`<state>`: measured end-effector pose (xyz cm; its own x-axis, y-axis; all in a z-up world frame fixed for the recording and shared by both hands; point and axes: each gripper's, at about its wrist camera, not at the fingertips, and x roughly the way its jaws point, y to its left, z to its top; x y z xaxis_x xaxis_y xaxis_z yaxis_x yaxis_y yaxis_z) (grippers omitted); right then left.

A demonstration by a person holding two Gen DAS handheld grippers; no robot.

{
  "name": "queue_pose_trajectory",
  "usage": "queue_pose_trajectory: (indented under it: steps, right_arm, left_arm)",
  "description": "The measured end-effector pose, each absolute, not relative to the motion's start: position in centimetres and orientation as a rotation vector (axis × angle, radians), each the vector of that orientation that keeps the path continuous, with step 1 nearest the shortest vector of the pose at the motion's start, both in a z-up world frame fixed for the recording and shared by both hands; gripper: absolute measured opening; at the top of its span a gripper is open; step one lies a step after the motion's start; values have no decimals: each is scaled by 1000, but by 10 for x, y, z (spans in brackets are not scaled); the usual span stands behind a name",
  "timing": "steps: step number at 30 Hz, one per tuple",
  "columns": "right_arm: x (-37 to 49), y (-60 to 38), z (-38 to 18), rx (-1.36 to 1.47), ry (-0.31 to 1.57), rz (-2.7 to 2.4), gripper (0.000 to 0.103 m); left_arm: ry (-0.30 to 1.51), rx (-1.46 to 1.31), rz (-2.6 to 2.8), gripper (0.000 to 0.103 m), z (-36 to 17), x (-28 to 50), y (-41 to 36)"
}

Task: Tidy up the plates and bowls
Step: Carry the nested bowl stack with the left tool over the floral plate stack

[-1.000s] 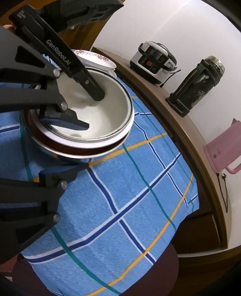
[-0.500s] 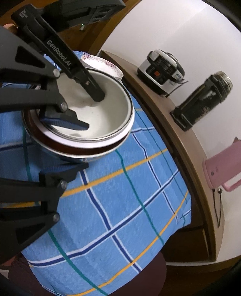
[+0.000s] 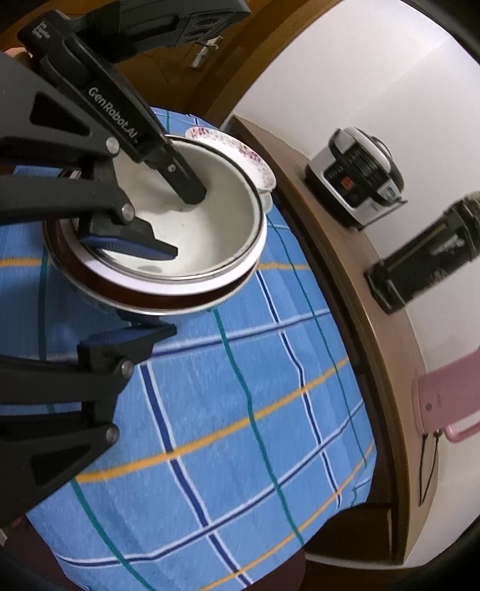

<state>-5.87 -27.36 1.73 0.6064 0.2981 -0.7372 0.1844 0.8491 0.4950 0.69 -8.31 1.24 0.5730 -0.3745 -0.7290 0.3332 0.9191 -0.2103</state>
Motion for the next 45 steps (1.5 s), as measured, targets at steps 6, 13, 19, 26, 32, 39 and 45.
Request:
queue_pose_trajectory:
  steps: [6,13,19,26,32,39,45]
  right_arm:
    - [-50,-248,22,543,943,117,35]
    - [-47,-227,22,527,956,150,35]
    - [-44,-207,23,503,963,182,35]
    - [-42,-188,24,493,971,208,35]
    - [-37,-173,24,485,980,227,35]
    - [-31,-156,25,472,980,243,35]
    - [-23,-142,30,455,969,261,35]
  left_arm:
    - [855,-66,-377,26,16,7,-60]
    - [855,-75,-350,26,15,5,-39]
    - [846,-94,-321,26,18,3,-19]
    - [844,-101,-304,26,18,4,-1]
    - [842,-112,-290,26,18,6,13]
    - [834,-128,-271,26,19,9,31]
    - [815,-139,-248,26,24,14,45]
